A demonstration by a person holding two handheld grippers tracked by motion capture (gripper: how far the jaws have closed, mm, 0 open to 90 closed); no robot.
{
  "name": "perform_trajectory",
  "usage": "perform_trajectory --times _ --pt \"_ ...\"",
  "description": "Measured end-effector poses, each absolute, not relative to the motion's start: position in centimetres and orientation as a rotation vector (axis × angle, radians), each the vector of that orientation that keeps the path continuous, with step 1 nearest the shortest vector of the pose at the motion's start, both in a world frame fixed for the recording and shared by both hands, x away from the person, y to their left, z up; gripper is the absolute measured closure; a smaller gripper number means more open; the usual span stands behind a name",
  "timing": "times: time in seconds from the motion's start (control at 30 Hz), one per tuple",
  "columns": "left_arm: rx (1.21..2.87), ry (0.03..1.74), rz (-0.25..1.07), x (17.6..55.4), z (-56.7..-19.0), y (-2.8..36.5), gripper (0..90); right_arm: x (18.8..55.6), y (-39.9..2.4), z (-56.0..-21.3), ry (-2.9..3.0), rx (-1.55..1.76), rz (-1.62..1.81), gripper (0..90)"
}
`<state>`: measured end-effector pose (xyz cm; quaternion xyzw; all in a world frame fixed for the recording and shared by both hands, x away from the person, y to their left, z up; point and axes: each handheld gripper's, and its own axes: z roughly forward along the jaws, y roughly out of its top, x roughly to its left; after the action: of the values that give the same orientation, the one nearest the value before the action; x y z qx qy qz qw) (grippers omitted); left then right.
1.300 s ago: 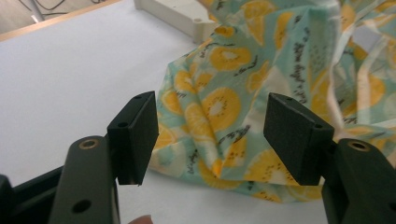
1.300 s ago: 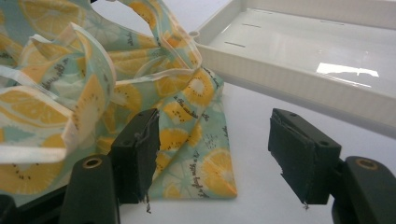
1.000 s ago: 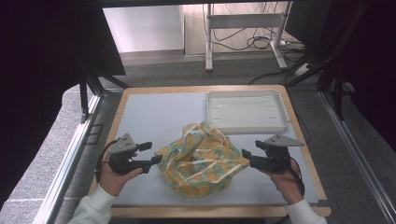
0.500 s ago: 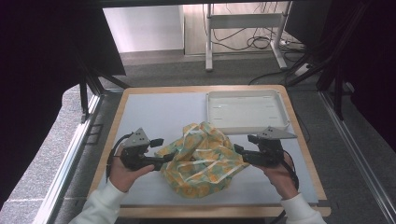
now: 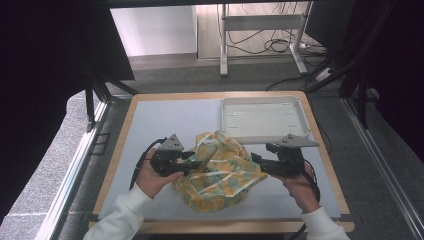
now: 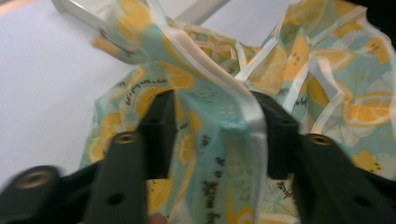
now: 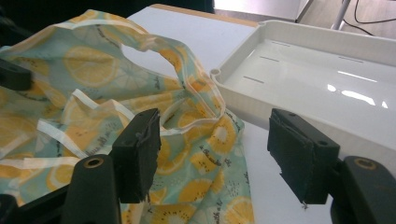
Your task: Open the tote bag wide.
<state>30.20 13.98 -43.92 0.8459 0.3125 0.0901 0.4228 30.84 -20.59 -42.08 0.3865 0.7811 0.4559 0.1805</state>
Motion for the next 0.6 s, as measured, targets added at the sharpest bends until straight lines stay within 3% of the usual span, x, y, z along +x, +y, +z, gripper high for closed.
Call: perform_trajectory --times 0.03,0.17,0.6 --pt "2.124 0.781 0.219 30.3 -44.1 13.9 63.6 30.8 -20.6 -42.1 2.207 1.092 1.288 34.4" --pt "2.131 0.771 0.217 30.4 -44.6 13.9 78.9 30.7 -19.1 -41.5 2.235 1.047 1.307 34.3" --pt "2.106 0.764 0.219 30.2 -44.4 14.1 85.1 31.1 -13.4 -42.1 2.446 0.891 1.246 33.6"
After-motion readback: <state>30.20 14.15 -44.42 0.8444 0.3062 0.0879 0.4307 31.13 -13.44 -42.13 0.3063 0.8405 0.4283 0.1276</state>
